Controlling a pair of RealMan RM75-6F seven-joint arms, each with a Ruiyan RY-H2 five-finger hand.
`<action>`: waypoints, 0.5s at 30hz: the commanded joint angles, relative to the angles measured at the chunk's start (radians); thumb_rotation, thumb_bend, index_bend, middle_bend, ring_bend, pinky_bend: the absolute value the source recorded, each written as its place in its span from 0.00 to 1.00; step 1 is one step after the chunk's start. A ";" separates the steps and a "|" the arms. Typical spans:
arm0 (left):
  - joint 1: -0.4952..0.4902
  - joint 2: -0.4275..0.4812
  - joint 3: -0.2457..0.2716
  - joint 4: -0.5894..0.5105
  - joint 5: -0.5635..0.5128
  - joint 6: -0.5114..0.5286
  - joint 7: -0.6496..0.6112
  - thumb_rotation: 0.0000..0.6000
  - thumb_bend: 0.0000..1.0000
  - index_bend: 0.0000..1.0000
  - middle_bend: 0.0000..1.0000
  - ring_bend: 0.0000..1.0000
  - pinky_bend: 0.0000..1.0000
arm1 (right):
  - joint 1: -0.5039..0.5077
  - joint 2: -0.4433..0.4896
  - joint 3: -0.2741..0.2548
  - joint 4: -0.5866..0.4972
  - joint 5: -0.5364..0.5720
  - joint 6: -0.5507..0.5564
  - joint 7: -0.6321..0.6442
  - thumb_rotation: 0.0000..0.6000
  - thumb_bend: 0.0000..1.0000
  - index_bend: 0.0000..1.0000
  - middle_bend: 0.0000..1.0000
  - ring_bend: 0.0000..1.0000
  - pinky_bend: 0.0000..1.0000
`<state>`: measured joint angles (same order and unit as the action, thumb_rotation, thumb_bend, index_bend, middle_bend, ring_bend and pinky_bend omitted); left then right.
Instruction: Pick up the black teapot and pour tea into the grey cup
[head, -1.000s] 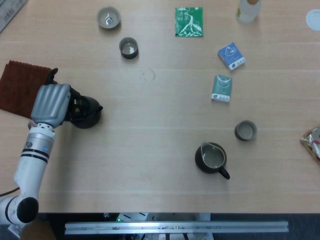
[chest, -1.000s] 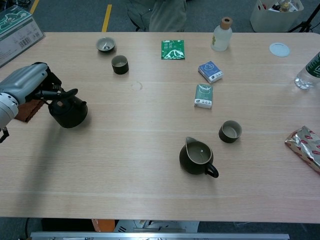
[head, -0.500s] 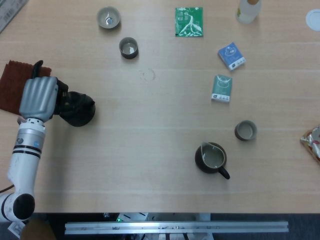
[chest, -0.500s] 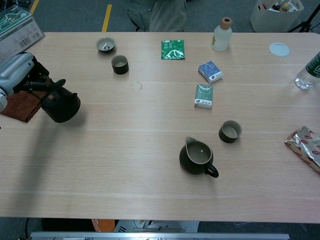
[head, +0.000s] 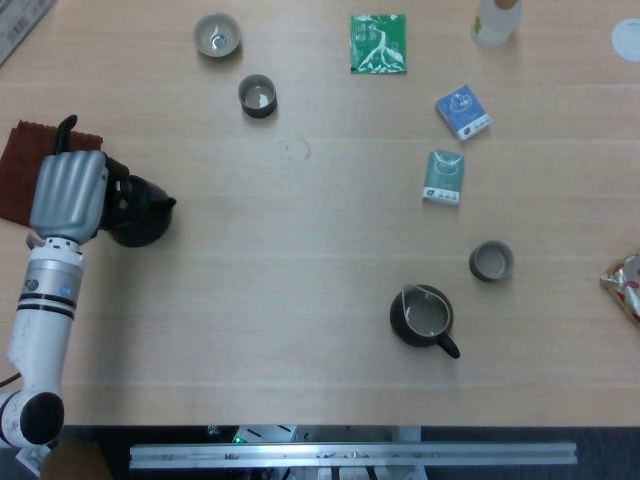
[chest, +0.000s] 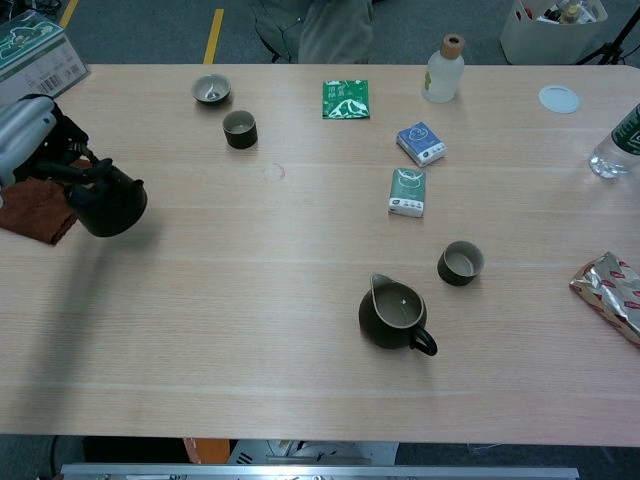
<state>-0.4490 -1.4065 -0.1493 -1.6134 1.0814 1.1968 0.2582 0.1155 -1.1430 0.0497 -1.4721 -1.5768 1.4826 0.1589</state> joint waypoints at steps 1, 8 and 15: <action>0.005 0.003 0.000 -0.004 0.010 0.005 -0.011 0.99 0.36 0.91 1.00 0.79 0.00 | 0.001 0.000 -0.002 -0.003 -0.003 0.000 -0.002 1.00 0.35 0.32 0.32 0.21 0.22; 0.011 0.013 -0.002 -0.013 0.032 0.011 -0.028 0.92 0.36 0.91 0.99 0.78 0.00 | 0.009 0.006 -0.012 -0.016 -0.015 -0.015 -0.021 1.00 0.35 0.32 0.32 0.21 0.23; 0.016 0.029 -0.002 -0.029 0.046 0.013 -0.034 0.90 0.36 0.90 0.99 0.78 0.00 | 0.061 0.028 -0.029 -0.056 -0.077 -0.071 -0.074 1.00 0.35 0.32 0.32 0.21 0.22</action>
<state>-0.4336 -1.3791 -0.1512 -1.6408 1.1265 1.2093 0.2252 0.1608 -1.1223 0.0266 -1.5150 -1.6360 1.4270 0.0991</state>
